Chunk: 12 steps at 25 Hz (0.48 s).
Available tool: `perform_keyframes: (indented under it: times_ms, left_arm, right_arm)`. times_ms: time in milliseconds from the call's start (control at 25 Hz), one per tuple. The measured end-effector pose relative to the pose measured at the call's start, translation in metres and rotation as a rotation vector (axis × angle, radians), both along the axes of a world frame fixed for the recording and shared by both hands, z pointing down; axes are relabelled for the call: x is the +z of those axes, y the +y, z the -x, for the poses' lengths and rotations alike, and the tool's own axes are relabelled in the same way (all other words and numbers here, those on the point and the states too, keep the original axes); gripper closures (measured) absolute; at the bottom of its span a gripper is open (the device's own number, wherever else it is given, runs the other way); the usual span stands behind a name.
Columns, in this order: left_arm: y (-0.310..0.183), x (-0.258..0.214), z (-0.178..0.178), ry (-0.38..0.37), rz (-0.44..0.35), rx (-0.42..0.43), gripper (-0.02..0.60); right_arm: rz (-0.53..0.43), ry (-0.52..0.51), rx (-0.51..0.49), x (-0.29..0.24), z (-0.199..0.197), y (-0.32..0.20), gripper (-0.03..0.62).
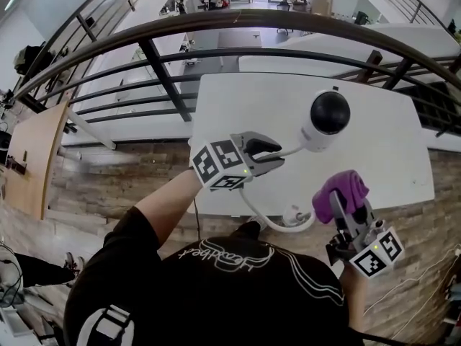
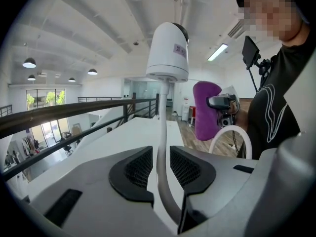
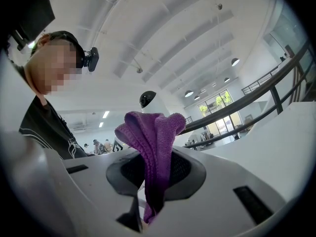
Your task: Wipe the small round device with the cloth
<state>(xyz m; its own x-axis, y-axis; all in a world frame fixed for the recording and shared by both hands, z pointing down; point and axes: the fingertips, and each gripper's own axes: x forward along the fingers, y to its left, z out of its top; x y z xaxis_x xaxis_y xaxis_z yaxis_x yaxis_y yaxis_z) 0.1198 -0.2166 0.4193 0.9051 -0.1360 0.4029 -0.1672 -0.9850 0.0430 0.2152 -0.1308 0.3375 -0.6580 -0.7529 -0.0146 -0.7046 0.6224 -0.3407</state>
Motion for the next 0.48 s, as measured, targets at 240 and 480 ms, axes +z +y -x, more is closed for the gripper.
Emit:
perform_keyframes:
  times_ms: [240, 480]
  left_arm:
    - [0.0002, -0.0019, -0.0045, -0.021, -0.027, 0.010, 0.506]
    - [-0.0015, -0.0016, -0.0047, -0.016, -0.033, 0.008, 0.520]
  right_arm:
    - [0.012, 0.002, 0.004, 0.0019, -0.0030, 0.0006, 0.536]
    - [0.026, -0.002, 0.003, 0.0076, -0.0039, -0.0030, 0.536]
